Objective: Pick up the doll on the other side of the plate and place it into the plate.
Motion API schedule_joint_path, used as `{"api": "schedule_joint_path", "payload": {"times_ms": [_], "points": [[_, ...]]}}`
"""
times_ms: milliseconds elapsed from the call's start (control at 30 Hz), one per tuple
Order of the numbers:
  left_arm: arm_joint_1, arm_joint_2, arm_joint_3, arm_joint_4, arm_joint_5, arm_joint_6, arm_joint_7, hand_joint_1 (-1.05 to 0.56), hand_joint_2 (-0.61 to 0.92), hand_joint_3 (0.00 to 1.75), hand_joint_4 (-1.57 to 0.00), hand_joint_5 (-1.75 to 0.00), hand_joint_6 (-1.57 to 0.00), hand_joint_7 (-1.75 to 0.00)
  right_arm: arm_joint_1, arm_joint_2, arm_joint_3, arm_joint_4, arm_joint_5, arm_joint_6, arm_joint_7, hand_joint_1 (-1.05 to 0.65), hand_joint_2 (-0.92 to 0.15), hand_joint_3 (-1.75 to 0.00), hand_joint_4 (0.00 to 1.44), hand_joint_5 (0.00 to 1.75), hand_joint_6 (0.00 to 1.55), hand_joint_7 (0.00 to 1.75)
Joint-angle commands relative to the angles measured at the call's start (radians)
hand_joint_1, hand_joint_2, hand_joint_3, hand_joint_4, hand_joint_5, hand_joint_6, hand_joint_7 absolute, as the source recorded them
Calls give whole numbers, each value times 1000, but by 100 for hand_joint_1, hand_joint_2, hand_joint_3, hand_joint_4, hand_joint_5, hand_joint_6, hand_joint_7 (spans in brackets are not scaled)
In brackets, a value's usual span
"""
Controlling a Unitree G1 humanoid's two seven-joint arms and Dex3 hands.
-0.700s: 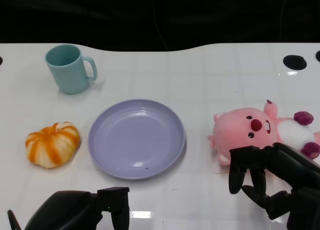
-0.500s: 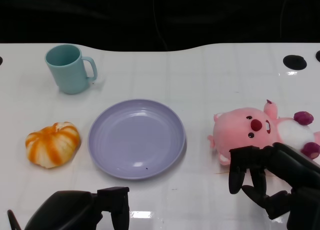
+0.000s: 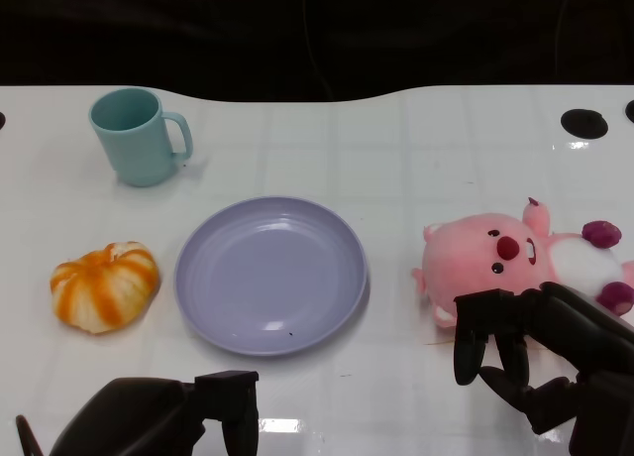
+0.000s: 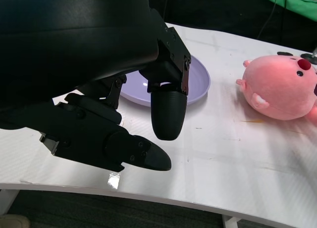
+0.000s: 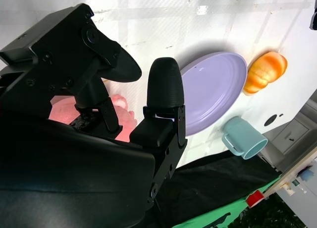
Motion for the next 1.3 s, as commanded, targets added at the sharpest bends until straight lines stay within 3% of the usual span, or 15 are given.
{"api": "schedule_joint_path", "payload": {"times_ms": [33, 467, 600, 667, 800, 833, 900, 1033, 1200, 1300], "points": [[-3, 4, 8, 5, 1, -10, 22, -43, 92, 8, -67, -174, -51, -169, -10, -12, -7, 9, 5, -6, -2, -11, -37, -128, 82, 175, 73, 137], [3, -18, 4, -2, 31, 7, 57, -46, 92, 14, -65, -173, -47, -164, -7, -6, -13, 10, 9, -20, -13, -9, -37, -128, 81, 175, 73, 135], [2, -22, 3, -12, 38, 20, 48, -50, 92, 20, -61, -171, -43, -157, -11, 14, -27, 29, 35, -57, -42, -6, -38, -121, 80, 161, 78, 112], [2, -23, 2, -15, 40, 25, 43, -51, 92, 19, -62, -165, -45, -148, -16, 20, -34, 26, 42, -53, -54, -7, -43, -109, 78, 150, 79, 98], [-3, -22, -2, -18, 44, 24, 46, -52, 92, 21, -65, -155, -51, -126, -36, 24, -56, 11, 42, -39, -68, -11, -62, -65, 70, 121, 78, 69], [-5, -21, -3, -17, 43, 18, 49, -49, 92, 19, -68, -149, -58, -105, -43, 20, -61, 5, 28, -35, -75, -13, -66, -57, 63, 110, 73, 60], [-9, -21, -5, -16, 41, 10, 54, -43, 92, 16, -69, -148, -67, -79, -55, 7, -70, -4, -6, -25, -91, -17, -72, -44, 59, 97, 69, 47], [-8, -29, -10, -27, 42, 24, 47, -26, 92, 9, -68, -146, -82, -49, -75, -24, -85, -29, -79, 2, -105, -25, -87, -18, 44, 82, 62, 24], [-9, -31, -16, -25, 39, 33, 38, -19, 91, 17, -75, -127, -93, -48, -94, -55, -111, -47, -125, 4, -117, -24, -88, -7, 33, 74, 59, 16], [-12, -33, -21, -22, 40, 36, 37, -19, 88, 26, -73, -135, -85, -69, -109, -80, -118, -68, -150, 26, -105, -25, -87, -5, 27, 68, 53, 11]]}}
